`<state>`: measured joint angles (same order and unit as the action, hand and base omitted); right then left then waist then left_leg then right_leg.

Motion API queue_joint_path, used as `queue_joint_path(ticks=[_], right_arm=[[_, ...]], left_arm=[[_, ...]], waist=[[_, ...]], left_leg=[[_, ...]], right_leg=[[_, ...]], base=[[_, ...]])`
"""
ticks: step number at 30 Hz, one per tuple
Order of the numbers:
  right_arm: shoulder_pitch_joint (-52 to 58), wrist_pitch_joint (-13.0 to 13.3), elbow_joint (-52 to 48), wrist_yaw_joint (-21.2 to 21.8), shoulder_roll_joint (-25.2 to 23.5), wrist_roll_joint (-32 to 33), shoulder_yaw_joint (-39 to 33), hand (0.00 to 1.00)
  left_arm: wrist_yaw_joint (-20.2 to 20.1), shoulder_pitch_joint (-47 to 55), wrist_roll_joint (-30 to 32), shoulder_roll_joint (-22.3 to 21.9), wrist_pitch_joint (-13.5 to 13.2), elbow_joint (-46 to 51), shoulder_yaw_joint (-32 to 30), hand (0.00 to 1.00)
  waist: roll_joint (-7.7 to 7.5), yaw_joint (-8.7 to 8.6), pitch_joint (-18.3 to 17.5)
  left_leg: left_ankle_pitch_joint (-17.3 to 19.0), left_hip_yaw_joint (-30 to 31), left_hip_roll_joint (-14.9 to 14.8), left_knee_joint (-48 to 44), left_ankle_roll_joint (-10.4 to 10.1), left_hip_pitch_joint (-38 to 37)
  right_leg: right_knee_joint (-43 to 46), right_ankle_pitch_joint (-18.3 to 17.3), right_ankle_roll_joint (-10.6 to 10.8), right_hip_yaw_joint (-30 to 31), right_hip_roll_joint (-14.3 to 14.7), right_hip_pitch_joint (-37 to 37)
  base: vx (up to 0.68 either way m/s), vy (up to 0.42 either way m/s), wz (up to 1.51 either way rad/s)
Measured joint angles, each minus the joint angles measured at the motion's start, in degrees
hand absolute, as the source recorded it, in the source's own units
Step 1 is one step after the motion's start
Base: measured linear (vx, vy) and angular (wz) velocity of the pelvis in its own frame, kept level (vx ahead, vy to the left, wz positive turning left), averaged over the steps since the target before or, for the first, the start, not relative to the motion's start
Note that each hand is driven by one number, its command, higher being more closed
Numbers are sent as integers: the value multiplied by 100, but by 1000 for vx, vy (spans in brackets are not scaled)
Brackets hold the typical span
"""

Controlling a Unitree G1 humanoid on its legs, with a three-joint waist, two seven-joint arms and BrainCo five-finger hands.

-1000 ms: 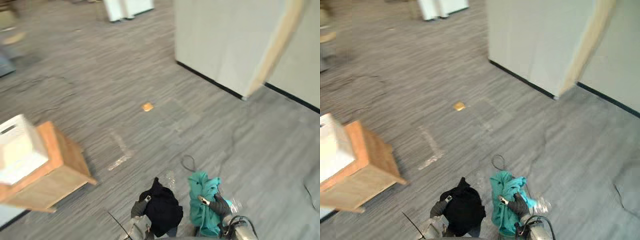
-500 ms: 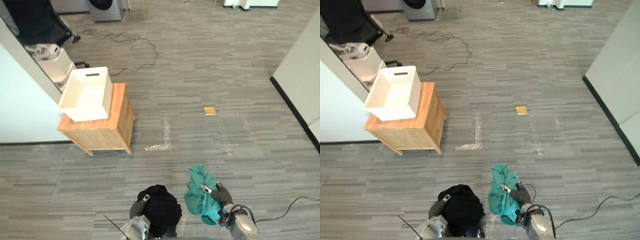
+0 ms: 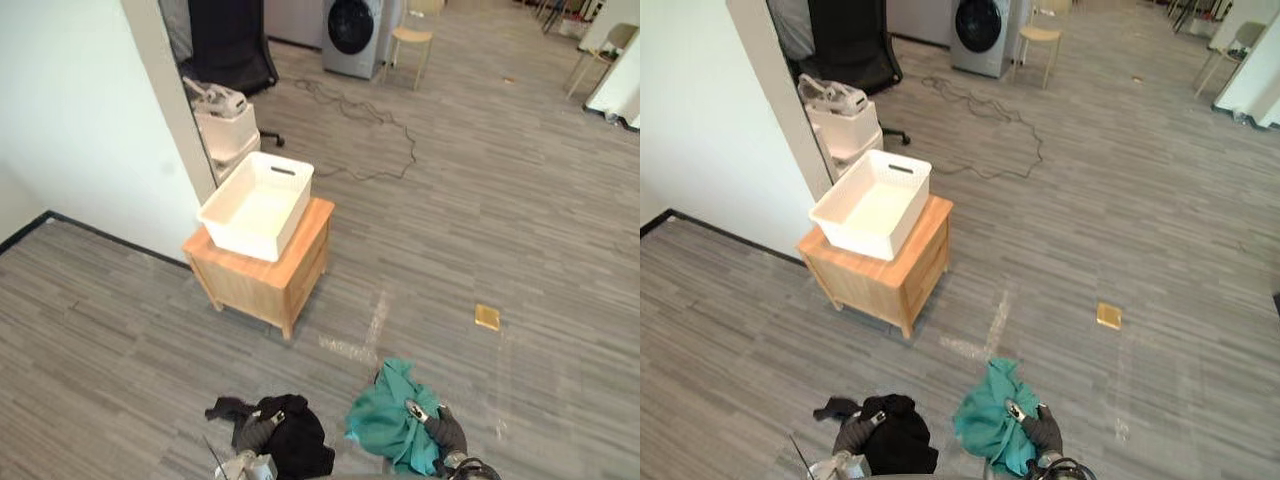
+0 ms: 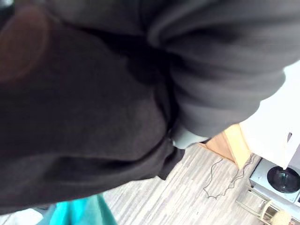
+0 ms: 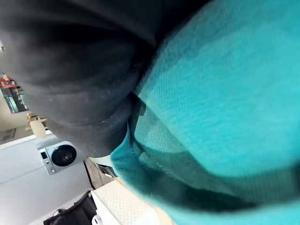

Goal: Tidy the bed and pick cloth on bed and put in laundry

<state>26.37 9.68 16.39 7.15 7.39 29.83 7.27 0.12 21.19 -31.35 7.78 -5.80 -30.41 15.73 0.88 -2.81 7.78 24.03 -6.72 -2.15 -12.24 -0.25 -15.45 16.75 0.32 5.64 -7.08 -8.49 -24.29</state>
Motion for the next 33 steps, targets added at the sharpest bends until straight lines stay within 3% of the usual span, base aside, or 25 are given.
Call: queue_joint_path(ticks=[1, 2, 3, 4, 5, 6, 7, 9, 10, 14, 16, 17, 18, 19, 20, 21, 23, 25, 26, 28, 29, 30, 31, 32, 33], right_arm=[[2, 12, -1, -7, 102, 5, -13, 100], [-85, 2, 73, -30, 107, 27, -75, 100], [-237, 3, 77, -36, 304, 45, -221, 100], [-303, 5, 76, -25, 322, 32, -226, 100], [-418, 14, 91, 13, 377, 28, -242, 100], [-465, 20, 109, 44, 372, 29, -290, 100], [-504, 73, 162, 87, 310, 32, -315, 100], [-517, 153, 140, 214, 254, 32, -379, 100], [-512, 178, 62, 325, 244, 30, -456, 100], [-297, 158, -10, 351, 324, 27, -562, 100], [-170, 160, -10, 426, 323, 0, -559, 100], [-174, 160, -9, 461, 302, -31, -548, 100], [-207, 168, -6, 518, 223, -116, -522, 100], [-270, 193, -3, 557, 269, -134, -487, 100], [-558, 216, 87, 549, 290, -198, -363, 100], [-756, 259, 243, 548, 252, -328, -281, 100], [-946, 286, 355, 548, 167, -470, -204, 100], [-984, 478, 329, 551, 138, -652, -30, 100], [-946, 626, 236, 551, 118, -764, 42, 100], [-811, 807, -19, 505, 49, -790, 83, 100], [-663, 945, -282, 357, 9, -790, 116, 100], [-614, 1003, -353, 278, -26, -790, 124, 100], [-569, 1095, -432, 120, -154, -789, 160, 100], [-621, 1185, -314, -5, -231, -783, 186, 100], [-743, 1185, -226, -52, -123, -771, 162, 100]], left_arm=[[6, 98, -6, -93, -13, -3, -29, 100], [2, 9, -39, -108, -20, -82, -78, 100], [-35, -33, -57, -317, -52, -102, -116, 100], [-72, -24, -45, -407, -69, -101, -191, 100], [-147, -9, -38, -507, -98, -101, -301, 100], [-177, -47, -26, -504, -106, -94, -301, 100], [-324, -106, -28, -481, -105, -35, -410, 100], [-479, -107, -59, -451, -122, 141, -592, 100], [-550, -115, -62, -440, -130, 271, -667, 100], [-631, -11, -59, -537, -142, 383, -676, 100], [-626, 63, -59, -547, -155, 433, -633, 100], [-618, 91, -60, -543, -166, 465, -634, 100], [-579, 152, -57, -485, -162, 629, -652, 100], [-552, 142, -56, -501, -166, 632, -675, 100], [-481, 133, -54, -462, -143, 692, -682, 100], [-466, 93, -60, -380, -182, 720, -650, 100], [-466, 13, -130, -307, -184, 629, -634, 100], [-493, 16, -319, -310, -161, 608, -617, 100], [-515, 17, -412, -291, -162, 609, -565, 100], [-653, -10, -418, -173, -159, 539, -437, 100], [-819, -21, -408, -67, -163, 417, -402, 100], [-889, -20, -402, -14, -156, 352, -394, 100], [-998, 32, -405, 201, -119, 358, -414, 100], [-1043, 50, -408, 461, -114, 351, -424, 100], [-1036, 18, -406, 375, -97, 243, -423, 100]], waist=[[83, -77, -106], [213, -147, -9], [552, -48, 30], [671, 7, 49], [813, 82, 119], [835, 81, 150], [739, 81, 234], [491, 155, 370], [378, 206, 407], [431, 143, 417], [438, 79, 415], [307, 103, 363], [128, 162, 229], [142, 211, 223], [55, 233, 215], [-65, 165, 246], [-80, 132, 294], [30, 122, 339], [132, 67, 351], [149, -56, 294], [-13, -132, 234], [-86, -133, 222], [-498, -103, 168], [-614, 29, 150], [-440, 99, 143]], left_leg=[[58, 37, -126, -441, -98, 73], [-107, -141, -406, -1991, -260, 791], [-1128, -200, -933, -3698, 43, 1670], [-1821, -181, -1110, -4161, 92, 1911], [-2182, -82, -1291, -4881, -11, 2217], [-2081, -20, -1301, -5228, -124, 2421], [-1806, -28, -1160, -5548, -142, 2780], [-1579, -420, -973, -5029, -169, 3069], [-1511, -887, -819, -4063, -174, 3259], [-1688, -2540, -531, -604, -377, 3285], [-1675, -2975, -526, -279, -319, 3226], [-1611, -3102, -460, -334, 82, 3260], [-1540, -3075, -343, -491, 636, 3156], [-1656, -3082, -328, -474, 943, 3098], [-1885, -2939, -174, -454, 1356, 2965], [-1793, -2720, 35, -374, 1254, 2728], [-1725, -2313, 134, -315, 1127, 2295], [-1709, -1604, 100, -134, 1071, 1821], [-1731, -1031, 6, 77, 864, 1551], [-1780, -202, 6, 239, 608, 1507], [-1768, 404, 120, 192, 388, 1601], [-1749, 606, 179, 142, 292, 1643], [-1637, 1058, 396, -31, 72, 1706], [-1490, 1368, 469, -181, -168, 1737], [-1464, 1433, 310, -233, -206, 1795]], right_leg=[[223, -69, -160, -70, 108, 55], [391, 279, -331, -93, 200, 94], [319, 217, -516, -201, 497, 291], [176, 164, -593, -156, 604, 465], [-85, 116, -740, -88, 832, 865], [-207, 72, -780, -84, 902, 1122], [-478, -33, -907, -63, 960, 1693], [-868, -96, -987, 67, 969, 2321], [-1146, -137, -1012, 131, 977, 2593], [-1505, -659, -958, 137, 1260, 3255], [-1314, -1165, -954, -5, 1382, 3450], [-900, -1673, -844, -77, 1318, 3445], [-170, -2073, -325, -289, 1113, 3322], [672, -2187, -133, -417, 1016, 3023], [2575, -2014, 290, -692, 623, 2275], [3925, -1630, 131, -842, 130, 1687], [4295, -1836, -130, -959, -186, 1454], [3769, -1871, -183, -978, -171, 1434], [3235, -1895, -231, -767, -58, 1348], [2125, -1849, -168, 2, 104, 1217], [1270, -1686, 10, 989, 170, 1227], [924, -1507, 64, 1330, 146, 1255], [222, -513, 227, 1885, 2, 1423], [86, -732, 394, 1910, -114, 1635], [17, -707, 354, 1751, 7, 1711]], base=[[761, -296, 61], [735, -325, 45], [720, -333, 16], [729, -261, -35], [620, -158, -36], [755, -187, -30], [709, -220, -20], [658, -210, -39], [598, -180, -51], [547, -76, -12], [505, 61, 38], [552, 109, 20], [585, 104, 0], [619, 83, -3], [615, 79, 37], [720, 96, 69], [681, 58, 125], [581, -100, 160], [596, -236, 203], [432, -277, 239], [306, -291, 207], [367, -411, 245], [394, -595, 195], [323, -518, 167], [252, -517, 118]])
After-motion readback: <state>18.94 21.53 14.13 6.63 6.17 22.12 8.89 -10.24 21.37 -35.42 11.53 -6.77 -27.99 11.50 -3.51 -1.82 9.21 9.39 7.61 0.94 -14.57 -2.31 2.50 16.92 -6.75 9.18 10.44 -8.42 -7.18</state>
